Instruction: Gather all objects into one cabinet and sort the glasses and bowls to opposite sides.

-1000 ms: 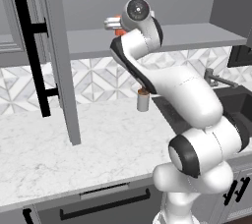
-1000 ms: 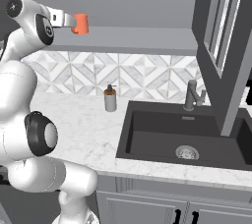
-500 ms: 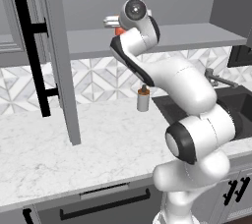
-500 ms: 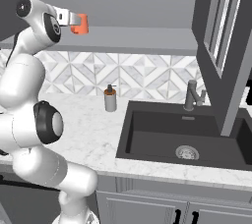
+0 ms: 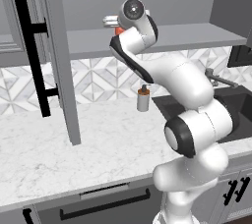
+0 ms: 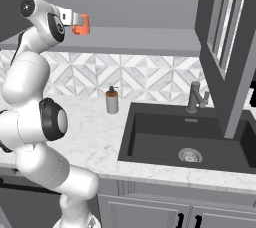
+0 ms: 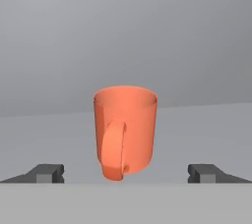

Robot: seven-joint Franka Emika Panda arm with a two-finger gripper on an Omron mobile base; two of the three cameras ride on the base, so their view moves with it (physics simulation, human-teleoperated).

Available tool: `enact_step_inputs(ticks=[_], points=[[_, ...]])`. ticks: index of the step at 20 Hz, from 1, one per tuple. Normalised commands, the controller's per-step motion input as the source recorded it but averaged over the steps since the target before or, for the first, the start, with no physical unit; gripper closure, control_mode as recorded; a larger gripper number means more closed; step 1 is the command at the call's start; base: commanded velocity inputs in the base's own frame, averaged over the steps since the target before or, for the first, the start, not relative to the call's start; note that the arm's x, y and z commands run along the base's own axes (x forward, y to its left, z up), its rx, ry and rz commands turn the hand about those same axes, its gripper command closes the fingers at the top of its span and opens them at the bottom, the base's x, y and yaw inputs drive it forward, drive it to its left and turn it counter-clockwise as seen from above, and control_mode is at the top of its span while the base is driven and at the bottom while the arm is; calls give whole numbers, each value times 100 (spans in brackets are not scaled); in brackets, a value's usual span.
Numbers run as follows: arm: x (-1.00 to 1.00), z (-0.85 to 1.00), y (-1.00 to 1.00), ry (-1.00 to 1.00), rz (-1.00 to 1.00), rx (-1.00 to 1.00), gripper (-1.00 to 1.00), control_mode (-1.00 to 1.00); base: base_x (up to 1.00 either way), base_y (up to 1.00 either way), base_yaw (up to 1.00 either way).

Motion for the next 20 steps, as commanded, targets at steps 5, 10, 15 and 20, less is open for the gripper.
enact_step_inputs(ticks=[5,10,15,20], points=[[21,-7,0,0,0,0,-100,-100,0,0,0],[16,-6,0,0,0,0,-100,-100,0,0,0],[13,-5,0,0,0,0,-100,-100,0,0,0],[16,-10,0,0,0,0,-100,-100,0,0,0]])
